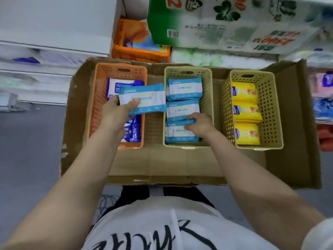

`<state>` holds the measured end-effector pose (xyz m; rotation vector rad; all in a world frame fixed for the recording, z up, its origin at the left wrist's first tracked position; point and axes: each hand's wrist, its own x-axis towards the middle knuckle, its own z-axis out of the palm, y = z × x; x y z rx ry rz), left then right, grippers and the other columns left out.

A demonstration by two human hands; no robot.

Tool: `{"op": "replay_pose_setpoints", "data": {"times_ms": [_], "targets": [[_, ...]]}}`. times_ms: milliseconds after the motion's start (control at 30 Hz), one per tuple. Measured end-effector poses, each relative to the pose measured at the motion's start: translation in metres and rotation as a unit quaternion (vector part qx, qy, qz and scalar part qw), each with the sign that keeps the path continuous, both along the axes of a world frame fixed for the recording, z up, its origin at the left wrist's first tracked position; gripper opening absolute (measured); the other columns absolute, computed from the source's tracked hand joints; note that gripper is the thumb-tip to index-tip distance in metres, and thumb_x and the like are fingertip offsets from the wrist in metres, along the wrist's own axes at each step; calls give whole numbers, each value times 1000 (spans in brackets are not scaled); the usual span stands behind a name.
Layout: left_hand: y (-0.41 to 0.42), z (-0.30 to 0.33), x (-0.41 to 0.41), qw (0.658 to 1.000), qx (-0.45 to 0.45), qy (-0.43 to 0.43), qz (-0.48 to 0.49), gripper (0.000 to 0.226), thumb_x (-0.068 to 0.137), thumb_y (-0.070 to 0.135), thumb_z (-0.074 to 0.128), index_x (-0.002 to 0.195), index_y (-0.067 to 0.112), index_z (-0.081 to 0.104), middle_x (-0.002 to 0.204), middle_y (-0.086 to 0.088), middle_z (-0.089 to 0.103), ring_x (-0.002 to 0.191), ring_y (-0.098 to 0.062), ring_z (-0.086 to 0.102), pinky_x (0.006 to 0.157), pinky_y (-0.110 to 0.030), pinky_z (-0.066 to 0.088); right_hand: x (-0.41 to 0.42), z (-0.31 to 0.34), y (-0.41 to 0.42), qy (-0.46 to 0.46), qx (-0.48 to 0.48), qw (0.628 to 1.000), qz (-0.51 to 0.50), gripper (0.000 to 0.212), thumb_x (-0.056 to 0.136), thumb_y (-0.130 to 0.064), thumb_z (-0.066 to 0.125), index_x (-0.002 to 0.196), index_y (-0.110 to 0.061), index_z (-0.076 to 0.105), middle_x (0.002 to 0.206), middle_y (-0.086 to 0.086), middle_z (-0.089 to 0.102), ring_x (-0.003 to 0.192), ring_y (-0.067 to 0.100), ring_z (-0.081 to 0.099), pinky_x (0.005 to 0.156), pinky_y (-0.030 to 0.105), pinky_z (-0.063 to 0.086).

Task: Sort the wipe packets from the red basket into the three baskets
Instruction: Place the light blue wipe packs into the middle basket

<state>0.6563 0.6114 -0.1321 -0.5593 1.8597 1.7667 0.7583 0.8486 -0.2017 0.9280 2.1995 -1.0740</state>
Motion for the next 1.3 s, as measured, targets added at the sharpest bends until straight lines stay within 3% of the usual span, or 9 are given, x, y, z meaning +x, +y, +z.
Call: {"op": "replay_pose_setpoints", "data": {"times_ms": [233,333,433,567,700,833,933,1133,1300], "targets": [[17,-4,14,998,-9,-15,55,36,86,4,73,120,3,62,110,-10,73,96,-22,73,75,-27,59,-4,-11,2,-10,102,983,150,31,90,-18,65,121,-14,61,124,10,60,110,27,59,89,31,48],[25,-4,11,998,-11,-15,52,36,85,6,74,120,4,63,110,-9,73,96,-22,73,75,-27,59,-2,-6,-4,20,218,954,205,31,92,-21,62,122,-13,57,123,11,53,107,29,57,82,35,49],[34,-3,6,999,-16,-27,29,36,84,7,75,119,5,64,110,-8,73,98,-22,73,85,-34,59,-8,11,-4,134,271,945,125,29,94,-34,59,118,-18,57,118,5,56,110,23,54,79,36,51],[54,-1,3,998,-18,-43,-53,38,84,9,76,120,9,63,108,-4,73,95,-17,72,76,-26,60,-49,50,15,232,13,971,-48,29,96,-46,55,112,-24,64,114,-9,64,107,7,58,87,25,46],[81,-9,-2,994,5,-36,-102,39,83,10,76,119,6,64,109,-9,74,101,-25,71,87,-37,59,-85,73,36,110,-145,973,144,26,88,-41,71,111,-30,66,112,-10,67,102,4,62,91,28,53],[99,-24,-8,990,-119,45,-53,33,86,18,75,117,15,64,106,0,70,95,-14,66,84,-28,54,-104,65,67,134,-8,984,113,29,86,-29,74,113,-18,69,114,2,68,107,19,63,94,38,51],[106,-35,-8,990,-126,29,-53,38,89,19,72,125,17,60,109,4,65,99,-11,62,86,-28,52,-118,55,89,123,79,983,110,39,87,-29,73,122,-13,67,122,8,65,112,24,60,95,39,49],[108,-53,-4,987,-141,17,-80,26,91,11,68,113,24,63,92,18,59,88,0,59,62,-8,44,-140,30,78,75,86,962,246,34,89,-29,72,120,-14,68,120,6,65,110,24,60,87,31,46],[105,-61,-6,987,-136,-15,-82,27,91,12,67,113,27,64,100,12,63,93,-3,59,76,-22,50,-119,10,62,220,220,922,229,40,89,-27,69,128,-16,62,123,10,64,118,29,54,90,38,47]]}}
